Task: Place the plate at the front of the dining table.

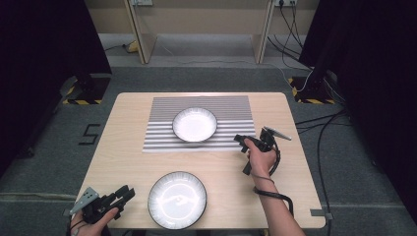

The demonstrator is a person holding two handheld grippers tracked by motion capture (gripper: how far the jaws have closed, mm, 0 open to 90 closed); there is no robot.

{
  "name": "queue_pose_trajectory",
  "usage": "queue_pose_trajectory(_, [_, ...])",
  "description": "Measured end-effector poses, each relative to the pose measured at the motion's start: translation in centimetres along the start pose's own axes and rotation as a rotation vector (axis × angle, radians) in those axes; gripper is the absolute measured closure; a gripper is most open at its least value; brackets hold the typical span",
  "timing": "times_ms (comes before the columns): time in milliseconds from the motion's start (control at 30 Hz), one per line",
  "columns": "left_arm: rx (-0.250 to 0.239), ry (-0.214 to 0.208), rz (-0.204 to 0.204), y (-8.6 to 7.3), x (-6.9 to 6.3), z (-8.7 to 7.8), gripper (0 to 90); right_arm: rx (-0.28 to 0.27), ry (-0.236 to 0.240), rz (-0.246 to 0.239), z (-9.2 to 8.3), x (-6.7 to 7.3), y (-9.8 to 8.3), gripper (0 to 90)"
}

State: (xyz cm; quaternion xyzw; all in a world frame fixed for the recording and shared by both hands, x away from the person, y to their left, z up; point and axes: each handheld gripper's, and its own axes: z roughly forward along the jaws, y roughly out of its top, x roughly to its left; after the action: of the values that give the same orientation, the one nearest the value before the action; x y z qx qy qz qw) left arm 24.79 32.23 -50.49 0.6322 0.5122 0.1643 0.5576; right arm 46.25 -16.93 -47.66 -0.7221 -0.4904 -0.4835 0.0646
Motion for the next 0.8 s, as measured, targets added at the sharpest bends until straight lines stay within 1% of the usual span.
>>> queue_pose_trajectory(67, [0.002, 0.001, 0.001, 0.0, 0.0, 0.0, 62.0, 0.002, 0.011, 0.004, -0.3, -0.1, 0.0, 56.3])
queue_pose_trajectory(200, [0.0, 0.0, 0.001, 0.0, 0.0, 0.0, 62.1, -0.001, 0.016, 0.006, -1.1, -0.5, -0.6, 56.0])
queue_pose_trajectory(267, [0.001, 0.0, 0.001, 0.0, 0.0, 0.0, 62.1, 0.0, 0.017, 0.005, -1.3, -0.6, -0.7, 56.0])
queue_pose_trajectory(300, [0.002, 0.0, 0.001, -0.1, 0.0, 0.0, 62.1, -0.008, 0.015, 0.006, -1.5, -0.8, -0.9, 56.0])
queue_pose_trajectory(333, [0.001, -0.001, 0.002, -0.1, 0.0, 0.0, 62.1, -0.012, 0.012, -0.005, -1.6, -0.9, -1.1, 56.0])
queue_pose_trajectory(400, [0.002, -0.001, 0.002, -0.1, -0.1, 0.0, 62.2, -0.003, 0.025, 0.011, -1.9, -1.2, -1.4, 55.8])
queue_pose_trajectory(433, [0.002, -0.001, 0.002, -0.1, -0.1, 0.0, 62.2, -0.015, 0.015, -0.006, -2.2, -1.3, -1.7, 55.9])
queue_pose_trajectory(467, [0.003, 0.001, 0.002, -0.1, -0.1, 0.0, 62.2, -0.01, 0.017, -0.007, -2.3, -1.4, -1.8, 55.8])
queue_pose_trajectory(500, [0.001, 0.001, 0.002, -0.1, -0.1, 0.0, 62.2, -0.007, 0.027, 0.007, -2.4, -1.5, -1.8, 55.8])
queue_pose_trajectory(533, [0.001, 0.001, 0.003, -0.1, -0.1, 0.0, 62.3, -0.004, 0.025, 0.011, -2.7, -1.7, -1.9, 55.8])
queue_pose_trajectory(567, [0.001, 0.001, 0.002, -0.1, -0.2, 0.0, 62.3, -0.007, 0.023, -0.002, -2.8, -1.7, -2.0, 55.9])
queue_pose_trajectory(633, [0.003, 0.0, 0.003, -0.1, -0.2, 0.0, 62.2, -0.003, 0.033, 0.004, -3.1, -1.9, -2.1, 55.9])
queue_pose_trajectory(700, [0.006, 0.0, 0.007, -0.1, -0.2, 0.0, 62.3, -0.003, 0.027, -0.011, -3.4, -2.1, -2.3, 56.0])
queue_pose_trajectory(767, [0.007, 0.0, 0.007, -0.1, -0.2, 0.0, 62.4, -0.001, 0.032, -0.002, -3.7, -2.3, -2.5, 55.9])
queue_pose_trajectory(800, [0.006, 0.0, 0.007, -0.1, -0.2, 0.0, 62.4, 0.0, 0.026, -0.014, -3.9, -2.3, -2.6, 55.9])
